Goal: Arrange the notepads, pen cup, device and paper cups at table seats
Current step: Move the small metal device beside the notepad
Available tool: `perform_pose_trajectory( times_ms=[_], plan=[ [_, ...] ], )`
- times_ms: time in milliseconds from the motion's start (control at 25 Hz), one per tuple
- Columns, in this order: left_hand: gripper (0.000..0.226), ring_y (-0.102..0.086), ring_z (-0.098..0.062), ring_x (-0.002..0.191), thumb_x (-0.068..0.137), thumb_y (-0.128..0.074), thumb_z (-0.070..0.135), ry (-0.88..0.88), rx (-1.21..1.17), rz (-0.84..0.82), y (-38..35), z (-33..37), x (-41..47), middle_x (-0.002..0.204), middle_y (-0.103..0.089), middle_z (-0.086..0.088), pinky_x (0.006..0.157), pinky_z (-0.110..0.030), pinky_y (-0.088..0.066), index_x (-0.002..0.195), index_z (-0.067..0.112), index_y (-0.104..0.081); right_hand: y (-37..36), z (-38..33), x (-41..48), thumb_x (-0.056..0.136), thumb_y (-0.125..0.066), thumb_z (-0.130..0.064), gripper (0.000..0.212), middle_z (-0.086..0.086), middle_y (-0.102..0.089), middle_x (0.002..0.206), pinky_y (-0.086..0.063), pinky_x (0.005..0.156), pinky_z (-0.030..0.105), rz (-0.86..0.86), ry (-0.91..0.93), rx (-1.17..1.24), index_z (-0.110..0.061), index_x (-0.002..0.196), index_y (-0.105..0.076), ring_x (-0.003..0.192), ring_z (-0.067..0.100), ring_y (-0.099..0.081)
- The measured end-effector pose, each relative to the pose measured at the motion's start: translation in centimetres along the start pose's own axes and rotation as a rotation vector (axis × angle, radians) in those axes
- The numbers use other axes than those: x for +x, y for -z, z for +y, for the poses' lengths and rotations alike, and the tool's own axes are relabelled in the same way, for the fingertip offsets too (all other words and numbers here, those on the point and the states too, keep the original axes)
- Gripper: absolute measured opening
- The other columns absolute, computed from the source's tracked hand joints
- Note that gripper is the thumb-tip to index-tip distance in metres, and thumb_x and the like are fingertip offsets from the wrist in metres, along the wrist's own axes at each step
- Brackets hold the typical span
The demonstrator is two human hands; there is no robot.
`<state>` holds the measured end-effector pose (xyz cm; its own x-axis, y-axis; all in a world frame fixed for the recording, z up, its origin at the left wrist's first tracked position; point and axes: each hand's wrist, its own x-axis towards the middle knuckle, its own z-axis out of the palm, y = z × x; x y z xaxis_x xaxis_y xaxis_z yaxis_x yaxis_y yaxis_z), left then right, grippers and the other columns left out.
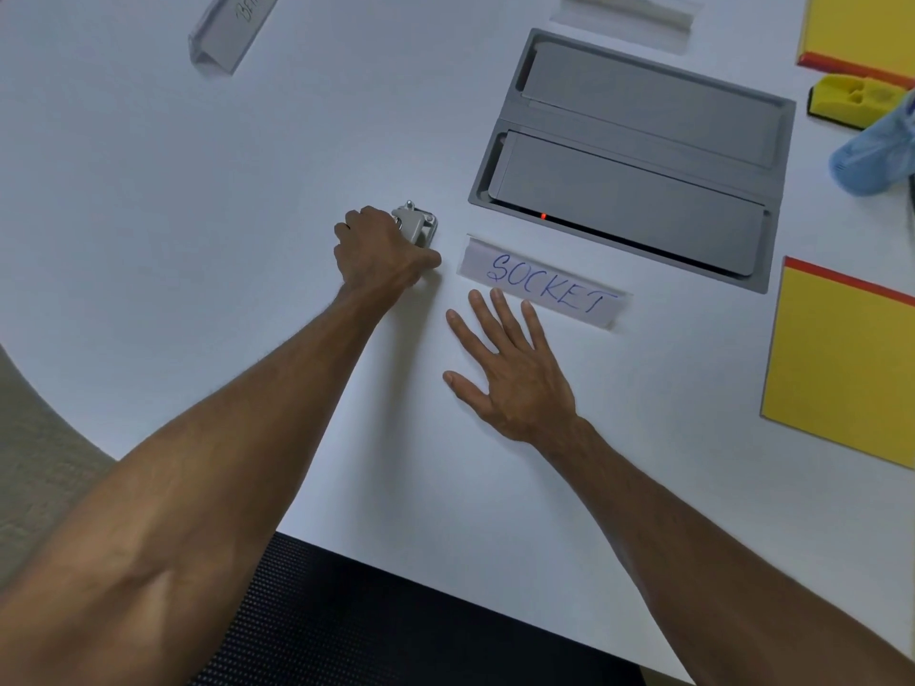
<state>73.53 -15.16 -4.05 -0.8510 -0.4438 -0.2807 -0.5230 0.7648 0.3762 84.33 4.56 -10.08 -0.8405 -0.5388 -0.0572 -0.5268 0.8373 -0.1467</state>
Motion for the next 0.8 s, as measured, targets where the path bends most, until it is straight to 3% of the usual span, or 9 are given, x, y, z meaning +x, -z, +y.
perform_pose_trajectory(
  times_ms=[240,360,520,640,800],
  plan=[
    [0.062,-0.068,-0.02,0.081,0.056,-0.077,0.049,0.119,-0.313,-0.057,1.6,-1.0,0.6,0.099,-0.063,-0.006,0.055,-0.028,-0.055,0.099,0.008,-0.06,0.1,0.1,-0.1,0.1,-0.025,-0.063,0.07,0.004,-0.002,0.168,-0.007,0.124,0.052,0.016,0.005,0.018,-0.028,0.159,-0.012,0.155,0.023,0.005],
    [0.058,-0.067,-0.022,0.089,0.055,-0.083,0.034,0.106,-0.442,-0.069,1.8,-1.9,0.5,0.097,-0.058,-0.001,0.068,-0.04,-0.062,0.104,0.01,-0.062,0.0,0.0,-0.1,0.1,-0.025,-0.063,0.071,0.004,-0.002,0.168,-0.007,0.124,0.052,0.02,0.012,0.023,-0.028,0.159,-0.011,0.155,0.023,0.005],
    [0.053,-0.066,-0.017,0.088,0.059,-0.087,0.01,0.211,-0.717,-0.131,1.9,-2.7,0.0,0.111,-0.064,-0.007,0.071,-0.037,-0.063,0.107,0.016,-0.066,0.0,0.0,0.0,0.1,-0.026,-0.063,0.07,0.003,-0.003,0.168,-0.006,0.124,0.051,0.028,0.005,0.047,-0.029,0.159,-0.012,0.155,0.022,0.004],
    [0.054,-0.068,-0.026,0.095,0.06,-0.088,-0.002,0.221,-0.915,-0.179,2.8,-3.6,-1.4,0.111,-0.066,-0.015,0.073,-0.04,-0.063,0.108,0.01,-0.068,0.3,-0.1,-0.2,0.1,-0.026,-0.064,0.07,0.001,-0.004,0.168,-0.005,0.125,0.05,0.034,0.0,0.055,-0.029,0.159,-0.013,0.155,0.02,0.004],
    [0.063,-0.068,-0.037,0.097,0.055,-0.087,-0.004,0.139,-0.973,-0.179,4.4,-5.1,-5.2,0.109,-0.067,-0.023,0.075,-0.046,-0.062,0.114,0.012,-0.067,1.3,-0.3,-0.1,0.099,-0.035,-0.062,0.069,0.001,-0.01,0.168,0.0,0.125,0.048,0.002,0.007,0.149,-0.03,0.158,-0.021,0.155,0.019,0.001]
  ],
)
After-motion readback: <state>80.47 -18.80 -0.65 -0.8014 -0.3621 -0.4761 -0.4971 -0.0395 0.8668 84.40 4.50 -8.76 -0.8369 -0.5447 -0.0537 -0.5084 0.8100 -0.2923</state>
